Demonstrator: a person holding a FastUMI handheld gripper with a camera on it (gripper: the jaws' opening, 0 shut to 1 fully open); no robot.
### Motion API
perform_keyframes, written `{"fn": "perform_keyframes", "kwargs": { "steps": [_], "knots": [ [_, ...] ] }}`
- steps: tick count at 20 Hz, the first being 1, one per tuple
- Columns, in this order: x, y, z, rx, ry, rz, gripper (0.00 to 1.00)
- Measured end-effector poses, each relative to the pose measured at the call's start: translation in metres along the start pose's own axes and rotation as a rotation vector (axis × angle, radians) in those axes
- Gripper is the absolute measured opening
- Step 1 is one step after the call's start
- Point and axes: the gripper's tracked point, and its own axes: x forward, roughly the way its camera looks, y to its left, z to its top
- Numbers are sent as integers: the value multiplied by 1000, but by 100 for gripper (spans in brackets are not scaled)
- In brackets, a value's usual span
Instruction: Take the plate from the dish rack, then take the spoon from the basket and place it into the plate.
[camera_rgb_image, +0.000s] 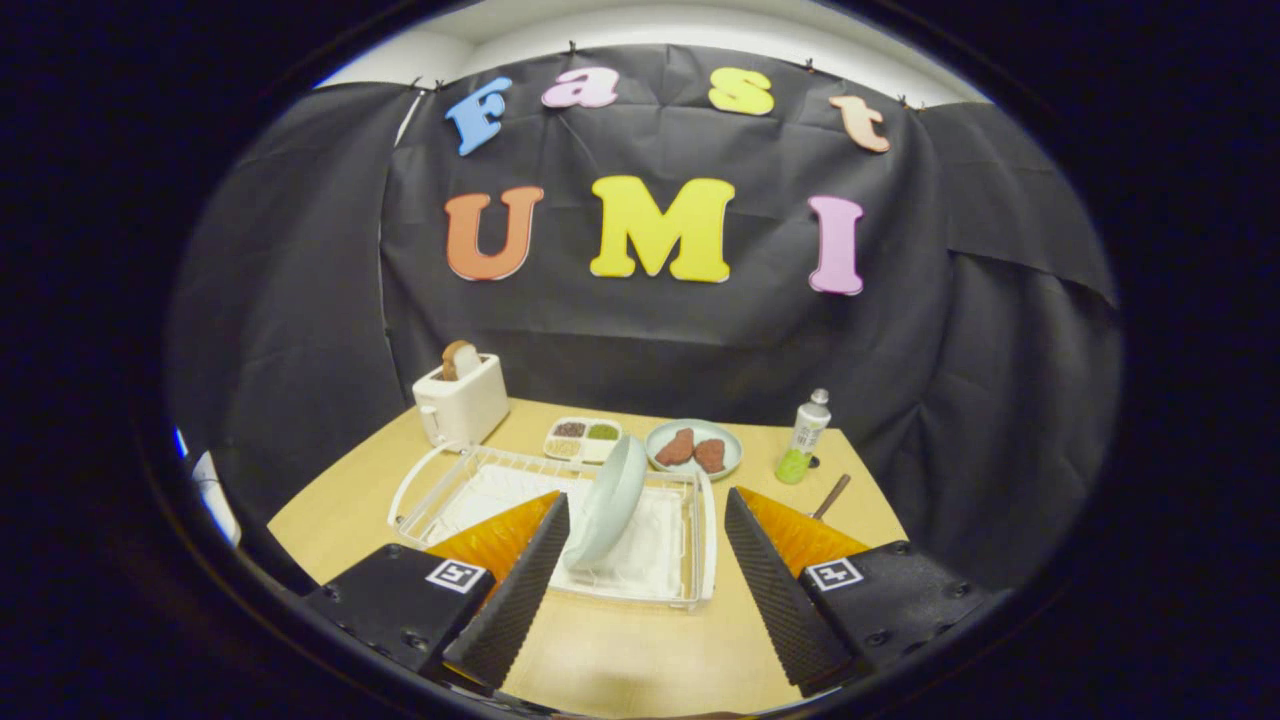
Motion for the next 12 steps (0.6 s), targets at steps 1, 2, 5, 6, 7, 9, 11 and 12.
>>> {"fn": "perform_keyframes", "kwargs": {
  "steps": [1, 2, 5, 6, 7, 9, 11, 12],
  "knots": [
    [15, 1, 3, 8, 44, -13, 100],
    [30, 4, 4, 5, 89, -21, 100],
    [70, 9, 7, 1, 202, -74, 100],
    [82, 12, 7, 5, 237, -97, 100],
    [90, 12, 4, -16, 284, -125, 100],
    [104, 10, 4, -48, 354, -212, 100],
    [114, 8, 11, -103, 391, -296, 100],
    [119, 3, 16, -134, 397, -340, 100]
  ]
}}
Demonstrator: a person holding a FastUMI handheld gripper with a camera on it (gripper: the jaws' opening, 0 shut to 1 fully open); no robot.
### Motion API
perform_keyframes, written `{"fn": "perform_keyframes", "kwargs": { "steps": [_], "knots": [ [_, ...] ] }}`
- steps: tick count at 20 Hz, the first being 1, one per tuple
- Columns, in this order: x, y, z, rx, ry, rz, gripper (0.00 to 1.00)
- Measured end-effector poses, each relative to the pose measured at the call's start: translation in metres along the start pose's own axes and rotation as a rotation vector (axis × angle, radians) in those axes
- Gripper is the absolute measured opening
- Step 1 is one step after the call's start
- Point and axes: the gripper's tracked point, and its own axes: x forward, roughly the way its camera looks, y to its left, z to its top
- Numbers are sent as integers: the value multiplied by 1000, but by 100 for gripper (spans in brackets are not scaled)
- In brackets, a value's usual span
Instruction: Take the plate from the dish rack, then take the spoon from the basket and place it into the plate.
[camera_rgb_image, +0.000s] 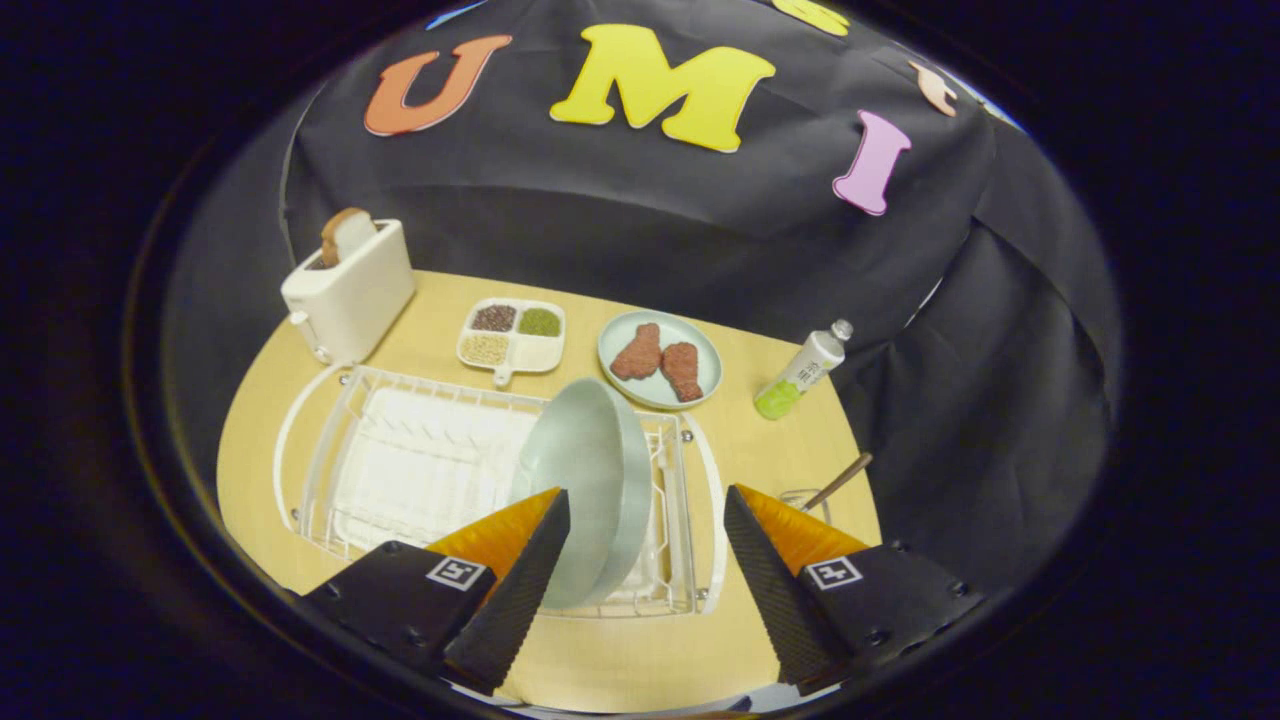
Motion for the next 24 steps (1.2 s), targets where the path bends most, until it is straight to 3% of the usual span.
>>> {"fn": "perform_keyframes", "kwargs": {
  "steps": [2, 7, 10, 15, 23, 24],
  "knots": [
    [7, -1, 4, -31, 28, -48, 92],
    [28, 1, 1, 5, 119, -17, 67],
    [29, 2, -1, 26, 135, 14, 16],
    [15, -5, 1, 6, 123, -25, 8],
    [0, -5, 6, -27, 96, -108, 8],
    [0, -11, 9, -33, 80, -151, 8]
  ]
}}
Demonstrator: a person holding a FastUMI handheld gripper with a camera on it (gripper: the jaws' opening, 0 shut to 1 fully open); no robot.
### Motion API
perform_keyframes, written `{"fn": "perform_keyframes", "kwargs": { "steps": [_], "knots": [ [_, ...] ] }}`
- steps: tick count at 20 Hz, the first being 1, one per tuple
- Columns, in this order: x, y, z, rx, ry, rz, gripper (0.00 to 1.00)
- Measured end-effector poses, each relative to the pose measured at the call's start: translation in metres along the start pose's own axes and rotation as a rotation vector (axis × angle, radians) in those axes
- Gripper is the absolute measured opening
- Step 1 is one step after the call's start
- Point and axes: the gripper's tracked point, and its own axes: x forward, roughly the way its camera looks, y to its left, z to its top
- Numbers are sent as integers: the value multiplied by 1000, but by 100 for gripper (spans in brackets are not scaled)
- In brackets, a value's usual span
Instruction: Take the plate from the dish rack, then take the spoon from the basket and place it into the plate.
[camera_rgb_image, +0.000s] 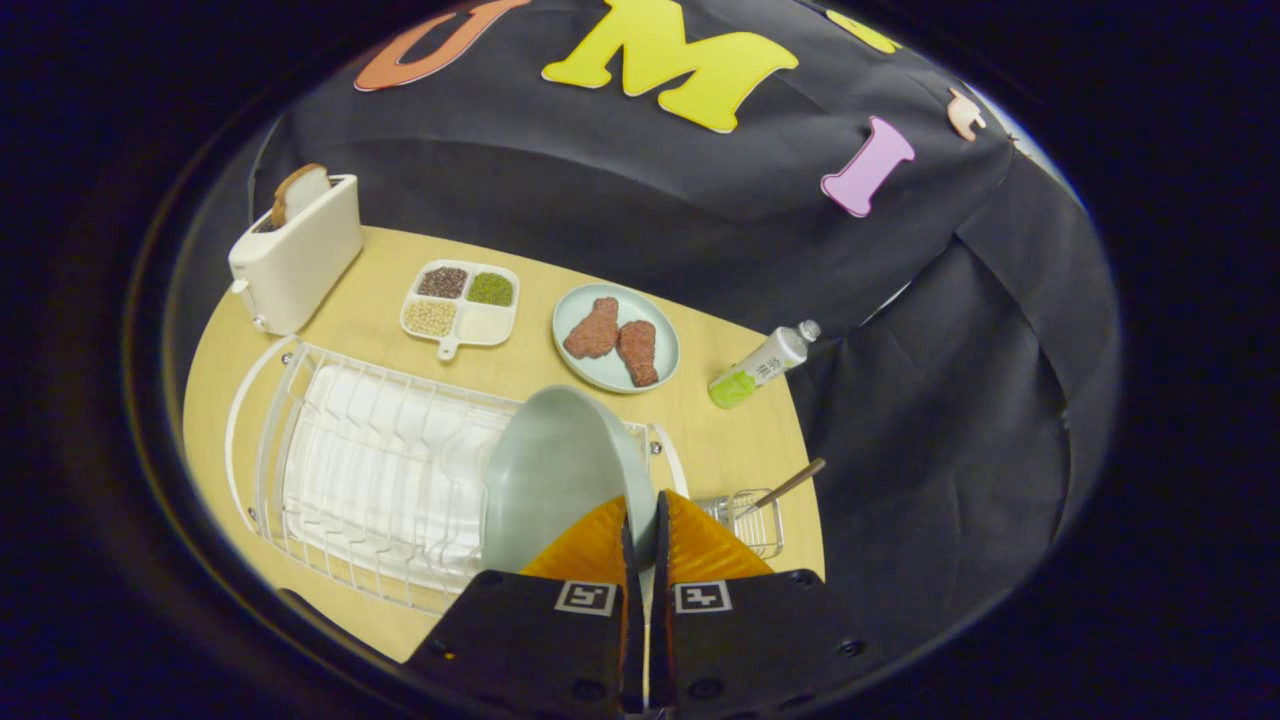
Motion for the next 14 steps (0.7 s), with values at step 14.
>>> {"fn": "perform_keyframes", "kwargs": {
  "steps": [14],
  "knots": [
    [-73, -28, -33, 51, -163, 176, 7]
  ]
}}
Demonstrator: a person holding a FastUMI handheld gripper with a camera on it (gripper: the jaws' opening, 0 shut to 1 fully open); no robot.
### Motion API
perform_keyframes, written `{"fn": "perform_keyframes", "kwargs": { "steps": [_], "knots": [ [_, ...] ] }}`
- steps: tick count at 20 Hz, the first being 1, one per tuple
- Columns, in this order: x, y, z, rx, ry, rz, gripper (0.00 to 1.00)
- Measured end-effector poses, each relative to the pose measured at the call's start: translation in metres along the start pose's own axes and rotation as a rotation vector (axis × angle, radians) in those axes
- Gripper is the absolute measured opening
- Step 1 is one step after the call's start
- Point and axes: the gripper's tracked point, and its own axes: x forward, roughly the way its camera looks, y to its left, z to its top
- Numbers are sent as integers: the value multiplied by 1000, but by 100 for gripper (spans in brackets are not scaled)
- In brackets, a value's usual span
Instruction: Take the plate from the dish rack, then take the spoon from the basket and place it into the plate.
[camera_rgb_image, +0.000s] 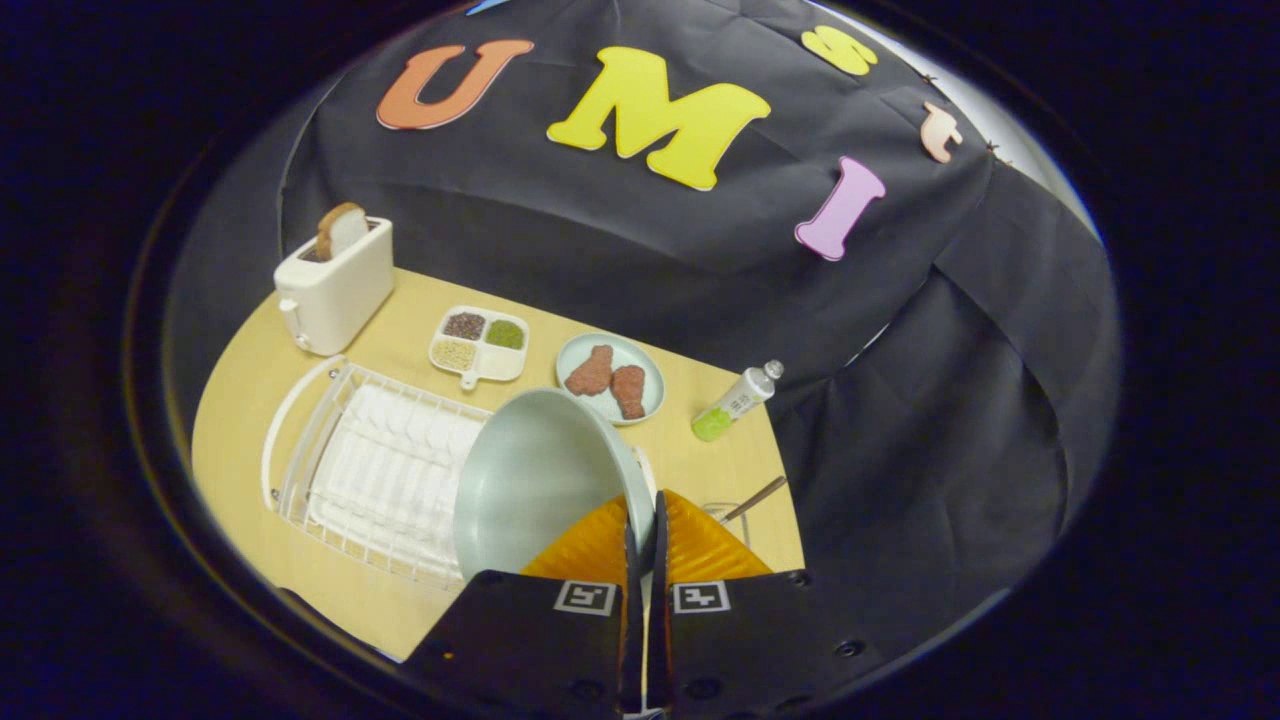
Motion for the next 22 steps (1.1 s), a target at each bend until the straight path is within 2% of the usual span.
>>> {"fn": "perform_keyframes", "kwargs": {
  "steps": [4, 8, 13, 16, 19, 22],
  "knots": [
    [-25, 8, -47, 88, -5, 239, 7],
    [-36, 6, -101, 153, 12, 377, 7],
    [-1, 8, -177, 144, 54, 415, 8],
    [30, 10, -216, 192, 114, 451, 8],
    [54, 9, -241, 226, 154, 496, 8],
    [82, 2, -256, 260, 182, 492, 8]
  ]
}}
